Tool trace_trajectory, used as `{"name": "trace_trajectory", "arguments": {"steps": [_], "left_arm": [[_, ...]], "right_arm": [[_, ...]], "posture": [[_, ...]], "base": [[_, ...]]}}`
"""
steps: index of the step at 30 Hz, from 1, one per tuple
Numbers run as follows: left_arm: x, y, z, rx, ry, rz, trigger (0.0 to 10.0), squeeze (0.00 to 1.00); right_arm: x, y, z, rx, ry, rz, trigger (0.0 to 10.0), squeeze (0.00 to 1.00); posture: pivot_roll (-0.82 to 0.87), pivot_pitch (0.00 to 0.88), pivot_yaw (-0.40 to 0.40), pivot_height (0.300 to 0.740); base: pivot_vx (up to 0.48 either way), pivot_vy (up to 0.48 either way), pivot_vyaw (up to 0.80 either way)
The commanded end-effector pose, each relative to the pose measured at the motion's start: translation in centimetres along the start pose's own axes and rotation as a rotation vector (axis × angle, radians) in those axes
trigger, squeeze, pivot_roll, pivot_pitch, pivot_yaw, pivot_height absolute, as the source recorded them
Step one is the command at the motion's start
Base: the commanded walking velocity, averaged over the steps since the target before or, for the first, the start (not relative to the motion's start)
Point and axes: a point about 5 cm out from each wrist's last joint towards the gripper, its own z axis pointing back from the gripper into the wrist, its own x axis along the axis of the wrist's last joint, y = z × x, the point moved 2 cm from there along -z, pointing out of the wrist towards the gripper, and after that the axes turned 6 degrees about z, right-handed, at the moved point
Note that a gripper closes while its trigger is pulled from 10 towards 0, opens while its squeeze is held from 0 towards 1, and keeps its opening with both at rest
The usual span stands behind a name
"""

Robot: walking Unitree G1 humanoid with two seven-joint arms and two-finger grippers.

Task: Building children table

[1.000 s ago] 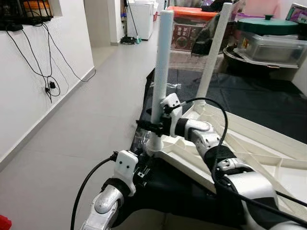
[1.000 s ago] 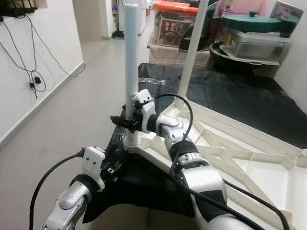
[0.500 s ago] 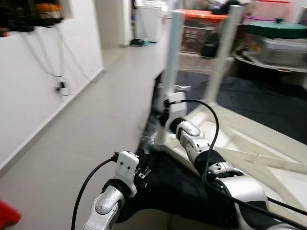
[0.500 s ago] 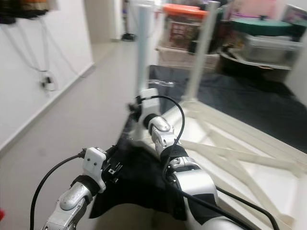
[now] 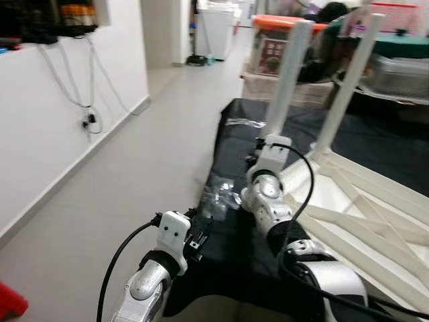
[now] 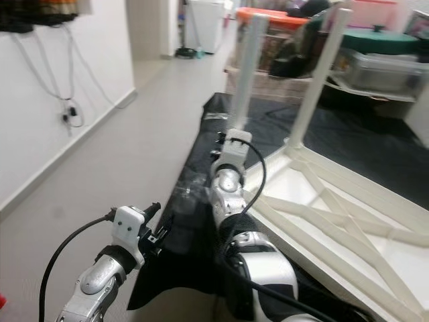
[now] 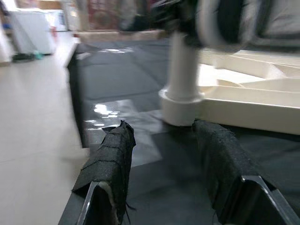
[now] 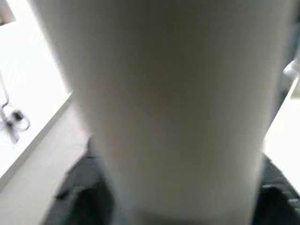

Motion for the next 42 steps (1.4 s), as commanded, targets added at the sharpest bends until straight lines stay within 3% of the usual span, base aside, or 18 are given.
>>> {"name": "trace_trajectory", "arguments": {"steps": [1, 2, 4, 5, 10, 14, 19, 23, 29, 32, 35, 36, 42], "left_arm": [[-0.1, 0.0, 0.1, 0.003, 0.009, 0.005, 10.0, 0.00], [-0.1, 0.1, 0.1, 0.003, 0.009, 0.005, 10.0, 0.00], [-0.1, 0.1, 0.1, 0.003, 0.009, 0.006, 10.0, 0.00], [-0.1, 0.1, 0.1, 0.003, 0.009, 0.006, 10.0, 0.00], [-0.1, 0.1, 0.1, 0.005, 0.008, 0.007, 10.0, 0.00], [0.0, 0.1, 0.2, 0.007, 0.008, 0.007, 10.0, 0.00], [0.0, 0.1, 0.2, 0.005, 0.009, 0.007, 10.0, 0.00], [0.0, 0.1, 0.2, 0.003, 0.011, 0.007, 10.0, 0.00], [0.0, 0.2, 0.2, 0.002, 0.011, 0.007, 10.0, 0.00], [0.1, 0.2, 0.3, 0.003, 0.012, 0.006, 10.0, 0.00], [0.0, 0.3, 0.4, 0.014, 0.020, 0.004, 10.0, 0.00], [-0.1, 0.6, 0.4, 0.033, 0.029, 0.002, 10.0, 0.00], [-0.3, 0.8, 0.4, 0.056, 0.054, -0.020, 10.0, 0.00]], "right_arm": [[-0.5, 0.7, 0.3, 0.044, 0.006, 0.000, 10.0, 1.00], [0.2, 0.7, 0.1, 0.068, -0.030, 0.040, 10.0, 0.19], [0.7, 0.6, 0.0, 0.086, -0.055, 0.070, 10.0, 0.19], [1.3, 0.5, -0.2, 0.132, -0.071, 0.091, 10.0, 0.00], [2.2, -1.8, -1.0, 0.228, -0.066, 0.178, 10.0, 0.00], [1.1, -3.5, -0.4, 0.236, -0.067, 0.140, 10.0, 0.00], [0.3, -3.9, 0.2, 0.251, -0.080, 0.122, 10.0, 0.00], [-1.6, -4.7, 2.6, 0.273, -0.100, 0.095, 10.0, 0.00], [-2.4, -5.1, 4.8, 0.267, -0.120, 0.124, 10.0, 0.00], [-3.1, -5.1, 6.6, 0.273, -0.125, 0.158, 10.0, 0.00], [-3.4, -5.2, 7.2, 0.274, -0.123, 0.175, 10.0, 0.00], [-3.8, -5.2, 8.3, 0.276, -0.105, 0.181, 10.0, 0.00], [-4.3, -4.4, 9.8, 0.268, -0.081, 0.175, 10.0, 0.00]], "posture": [[0.08, 0.000, -0.072, 0.740], [0.07, 0.000, -0.072, 0.740], [0.07, 0.000, -0.072, 0.740], [0.07, 0.000, -0.069, 0.740], [0.07, 0.000, -0.076, 0.740], [0.07, 0.000, -0.074, 0.740], [0.07, 0.000, -0.069, 0.740], [0.06, 0.000, -0.065, 0.740], [0.05, 0.000, -0.060, 0.740], [0.05, 0.000, -0.058, 0.740], [0.04, 0.000, -0.059, 0.740], [0.04, 0.000, -0.052, 0.740], [0.04, 0.000, -0.049, 0.740]], "base": [[0.000, 0.000, 0.00], [0.000, 0.000, 0.00], [0.000, 0.000, 0.00], [0.000, 0.000, 0.00], [0.000, 0.000, 0.00], [0.000, 0.000, 0.00], [0.000, 0.000, 0.00], [0.000, 0.000, 0.00], [0.000, 0.000, 0.00], [0.000, 0.000, 0.00], [0.000, 0.000, 0.00], [0.000, 0.000, 0.00], [0.000, 0.000, -0.27]]}}
